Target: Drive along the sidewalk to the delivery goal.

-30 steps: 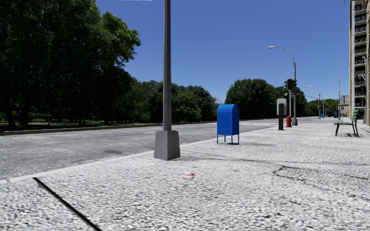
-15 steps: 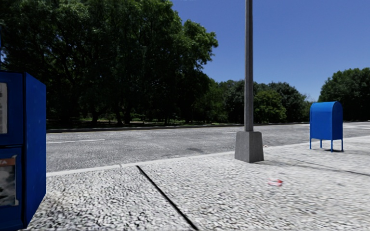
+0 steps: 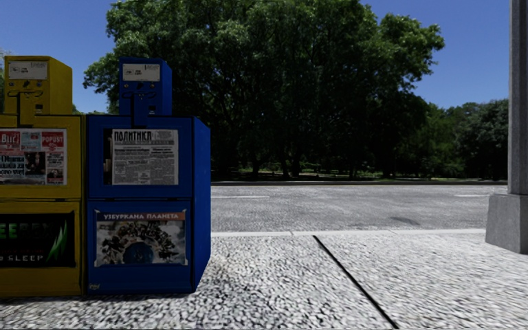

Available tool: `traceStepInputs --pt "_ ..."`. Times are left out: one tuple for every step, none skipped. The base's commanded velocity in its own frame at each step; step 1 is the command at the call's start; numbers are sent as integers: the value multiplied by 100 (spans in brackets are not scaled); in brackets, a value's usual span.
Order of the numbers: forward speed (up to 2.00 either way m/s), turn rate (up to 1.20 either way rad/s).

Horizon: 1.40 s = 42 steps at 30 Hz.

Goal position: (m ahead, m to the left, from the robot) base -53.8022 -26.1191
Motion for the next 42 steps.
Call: traceStepInputs --pt "0 86" --pt "0 86" --pt "0 86" --pt "0 86" --pt "0 86" --pt "0 86" --pt "0 86" --pt "0 86" --pt "0 86" --pt "0 86" --pt "0 86" --pt "0 86" --pt "0 86" --pt "0 86" --pt "0 86" --pt "0 86" --pt "0 86" --pt "0 86" --pt "0 86" --pt "0 86" --pt "0 86" --pt "0 80" --pt "0 80" --pt "0 8" --pt "0 0" --pt "0 -33" --pt "0 -102" --pt "0 -102" --pt "0 -120" --pt "0 -120" --pt "0 -120" --pt "0 -120" --pt "0 -120" --pt "0 -120" --pt "0 -120" --pt "0 -120" --pt "0 -120" --pt "0 -120" --pt "0 -120" --pt "0 -120" --pt "0 -120" --pt "0 -120"
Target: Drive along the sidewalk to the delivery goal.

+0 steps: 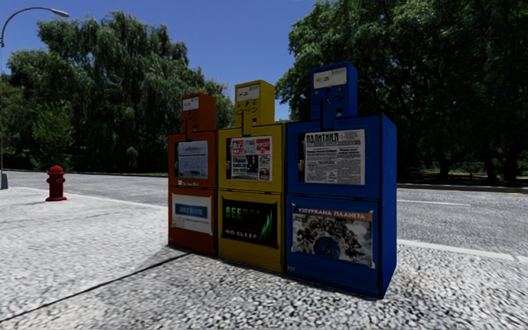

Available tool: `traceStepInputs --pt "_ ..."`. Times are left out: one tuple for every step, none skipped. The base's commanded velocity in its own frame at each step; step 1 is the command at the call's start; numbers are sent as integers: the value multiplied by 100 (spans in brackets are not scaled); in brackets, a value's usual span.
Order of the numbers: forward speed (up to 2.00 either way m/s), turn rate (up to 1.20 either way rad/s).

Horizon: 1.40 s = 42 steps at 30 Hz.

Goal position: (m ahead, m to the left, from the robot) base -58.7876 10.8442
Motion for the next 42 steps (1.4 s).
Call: traceStepInputs --pt "0 -120" --pt "0 -120" --pt "0 -120" --pt "0 -120" --pt "0 -120" --pt "0 -120" --pt "0 -120" --pt "0 -120" --pt "0 -120" --pt "0 -120" --pt "0 -120" --pt "0 -120" --pt "0 -120" --pt "0 -120" --pt "0 -120" --pt "0 -120" --pt "0 -120" --pt "0 -120" --pt "0 -120" --pt "0 -120" --pt "0 -120" --pt "0 -120" --pt "0 -120" --pt "0 -120" --pt "0 -120" --pt "0 -120" --pt "0 -120" --pt "0 -120" --pt "0 -120" --pt "0 -120" --pt "0 -120" --pt "0 -120" --pt "0 -120" --pt "0 -120" --pt "0 -120" --pt "0 -120" --pt "0 -120" --pt "0 -120" --pt "0 -120" --pt "0 -120" --pt "0 -120" --pt "0 -120"
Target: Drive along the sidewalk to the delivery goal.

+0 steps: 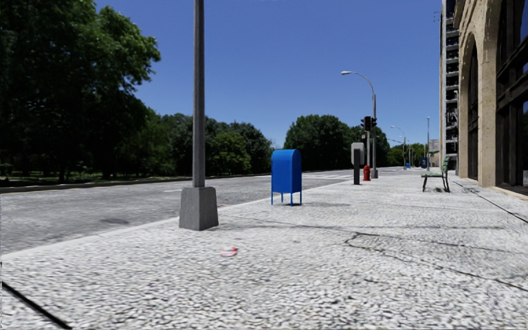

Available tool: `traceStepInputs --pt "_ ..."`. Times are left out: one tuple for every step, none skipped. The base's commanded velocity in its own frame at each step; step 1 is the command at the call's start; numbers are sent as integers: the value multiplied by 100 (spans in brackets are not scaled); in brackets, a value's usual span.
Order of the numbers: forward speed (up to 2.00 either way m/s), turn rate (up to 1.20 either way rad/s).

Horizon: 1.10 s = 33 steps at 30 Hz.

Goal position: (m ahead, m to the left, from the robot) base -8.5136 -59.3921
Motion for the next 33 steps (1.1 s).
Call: traceStepInputs --pt "0 -120" --pt "0 -120" --pt "0 -120" --pt "0 -120" --pt "0 -119" --pt "0 -118" --pt "0 0" --pt "74 0" --pt "149 0" --pt "149 0" --pt "200 0" --pt "200 0" --pt "200 0" --pt "200 0" --pt "200 0" --pt "200 0" --pt "200 0" --pt "200 0" --pt "200 0" --pt "200 0" --pt "200 2" --pt "200 48" --pt "200 120" --pt "200 120" --pt "200 120" --pt "200 120" --pt "200 120" --pt "200 12" --pt "200 12" --pt "200 5" --pt "200 0" --pt "200 0" --pt "200 0"
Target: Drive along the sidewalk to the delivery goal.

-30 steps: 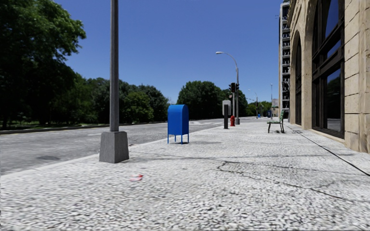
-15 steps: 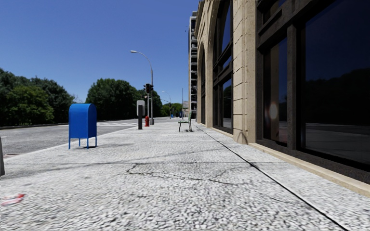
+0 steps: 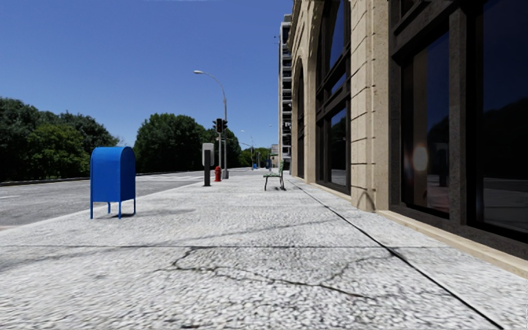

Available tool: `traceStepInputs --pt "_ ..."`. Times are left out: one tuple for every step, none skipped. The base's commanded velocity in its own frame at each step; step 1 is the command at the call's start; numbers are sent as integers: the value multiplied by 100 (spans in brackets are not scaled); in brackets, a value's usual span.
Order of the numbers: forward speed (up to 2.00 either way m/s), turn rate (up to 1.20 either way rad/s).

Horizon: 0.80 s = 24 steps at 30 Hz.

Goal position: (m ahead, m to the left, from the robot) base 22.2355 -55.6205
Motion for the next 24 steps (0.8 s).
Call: traceStepInputs --pt "200 0" --pt "200 0" --pt "200 0" --pt "200 0" --pt "200 0" --pt "200 0" --pt "200 0" --pt "200 0" --pt "200 0" --pt "200 0" --pt "200 0" --pt "200 0" --pt "200 0" --pt "200 0" --pt "200 0" --pt "200 0" --pt "200 0" --pt "200 0" --pt "200 0" --pt "200 0" --pt "200 0" --pt "200 0" --pt "200 0" --pt "200 0"
